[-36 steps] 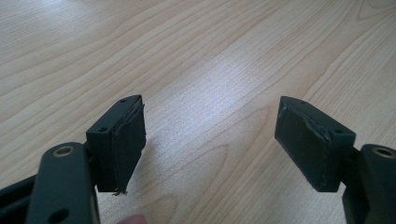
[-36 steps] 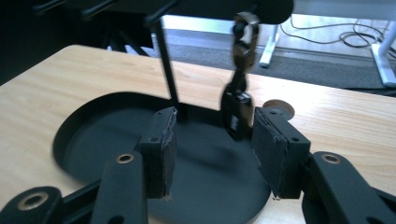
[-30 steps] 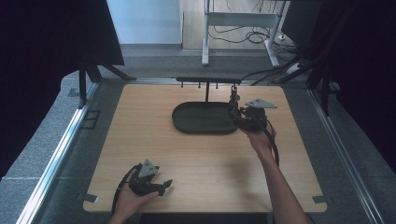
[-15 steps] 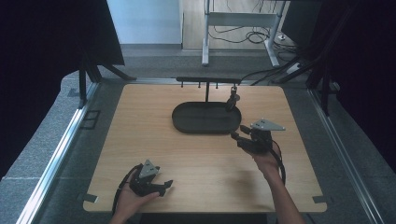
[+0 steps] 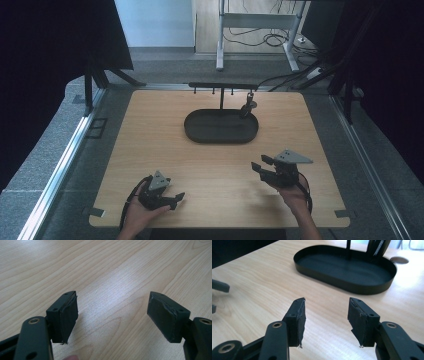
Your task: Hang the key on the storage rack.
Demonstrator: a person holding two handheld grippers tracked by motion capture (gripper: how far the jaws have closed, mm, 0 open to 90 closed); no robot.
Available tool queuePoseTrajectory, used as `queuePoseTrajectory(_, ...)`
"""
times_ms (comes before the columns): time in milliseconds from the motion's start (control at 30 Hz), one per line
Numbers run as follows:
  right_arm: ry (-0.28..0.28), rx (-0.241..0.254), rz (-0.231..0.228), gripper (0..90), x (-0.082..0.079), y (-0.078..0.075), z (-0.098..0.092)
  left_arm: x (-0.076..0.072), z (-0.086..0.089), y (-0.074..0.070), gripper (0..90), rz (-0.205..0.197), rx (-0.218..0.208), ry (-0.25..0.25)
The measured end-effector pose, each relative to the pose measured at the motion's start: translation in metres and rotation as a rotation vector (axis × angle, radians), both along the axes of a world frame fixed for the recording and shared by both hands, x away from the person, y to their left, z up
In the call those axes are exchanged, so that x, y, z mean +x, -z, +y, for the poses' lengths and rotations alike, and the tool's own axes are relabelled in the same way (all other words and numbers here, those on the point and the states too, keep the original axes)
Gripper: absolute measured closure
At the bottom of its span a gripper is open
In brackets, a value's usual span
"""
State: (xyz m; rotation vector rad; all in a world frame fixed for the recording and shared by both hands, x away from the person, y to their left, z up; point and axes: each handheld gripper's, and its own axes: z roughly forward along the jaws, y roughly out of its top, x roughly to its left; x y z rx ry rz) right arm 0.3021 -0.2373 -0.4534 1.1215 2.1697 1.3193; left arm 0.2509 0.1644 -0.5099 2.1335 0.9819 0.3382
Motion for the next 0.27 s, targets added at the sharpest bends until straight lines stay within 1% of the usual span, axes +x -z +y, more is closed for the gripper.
queuePoseTrajectory(67, -0.005, -0.022, 0.002, 47.6, -0.0013, 0.0021, 0.0010, -0.0005, -0.0006, -0.0004, 25.5, -0.003, 0.002, 0.002)
queuePoseTrajectory(100, -0.009, -0.025, 0.000, 47.5, -0.0022, 0.0027, 0.0011, -0.0007, -0.0008, -0.0008, 25.5, -0.004, 0.002, 0.002)
queuePoseTrajectory(167, -0.018, -0.018, -0.003, 47.1, -0.0033, 0.0033, 0.0003, -0.0011, -0.0011, -0.0012, 25.5, -0.007, 0.002, 0.005)
queuePoseTrajectory(267, -0.013, -0.011, -0.015, 44.7, -0.0048, 0.0045, -0.0026, -0.0006, -0.0013, -0.0011, 25.4, -0.006, 0.004, 0.006)
